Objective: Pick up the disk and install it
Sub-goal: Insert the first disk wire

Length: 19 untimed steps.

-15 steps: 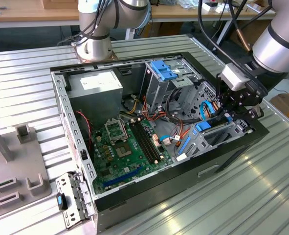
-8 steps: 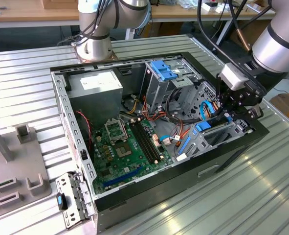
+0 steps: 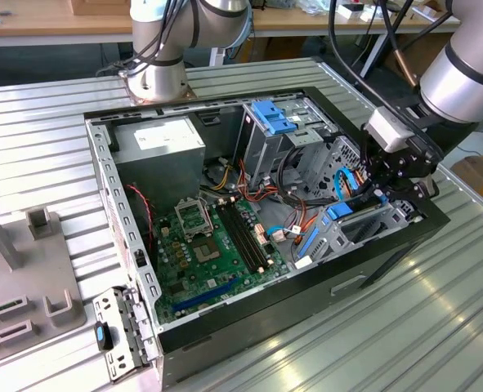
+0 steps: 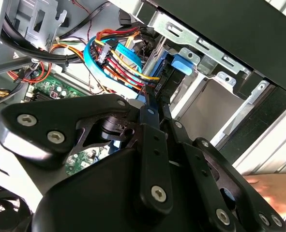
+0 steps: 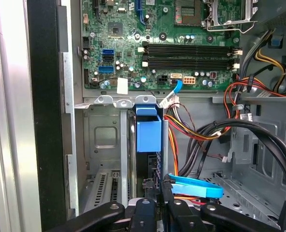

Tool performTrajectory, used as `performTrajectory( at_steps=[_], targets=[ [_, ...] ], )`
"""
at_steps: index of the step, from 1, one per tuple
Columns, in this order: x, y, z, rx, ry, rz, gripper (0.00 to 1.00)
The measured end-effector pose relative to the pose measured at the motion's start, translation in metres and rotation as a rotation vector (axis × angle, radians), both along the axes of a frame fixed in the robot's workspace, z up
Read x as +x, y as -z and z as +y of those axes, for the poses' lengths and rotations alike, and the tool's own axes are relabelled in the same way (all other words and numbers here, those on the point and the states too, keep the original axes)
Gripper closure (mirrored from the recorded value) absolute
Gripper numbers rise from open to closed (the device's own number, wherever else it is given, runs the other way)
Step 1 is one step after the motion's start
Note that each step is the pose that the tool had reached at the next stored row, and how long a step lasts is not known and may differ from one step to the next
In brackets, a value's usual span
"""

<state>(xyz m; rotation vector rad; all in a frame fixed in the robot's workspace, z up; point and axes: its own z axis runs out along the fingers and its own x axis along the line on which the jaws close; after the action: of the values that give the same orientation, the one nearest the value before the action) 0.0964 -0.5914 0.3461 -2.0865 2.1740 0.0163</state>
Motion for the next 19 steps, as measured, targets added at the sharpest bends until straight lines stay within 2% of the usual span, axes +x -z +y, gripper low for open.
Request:
performTrajectory(
  at_steps=[9,19],
  targets=[
    [-0.0009,-0.0019,0.0,-0.0005,0.002,0.0,0.84],
    [-0.0009,0.0001,0.0,-0.0005,0.028,0.0,0.84]
  ],
)
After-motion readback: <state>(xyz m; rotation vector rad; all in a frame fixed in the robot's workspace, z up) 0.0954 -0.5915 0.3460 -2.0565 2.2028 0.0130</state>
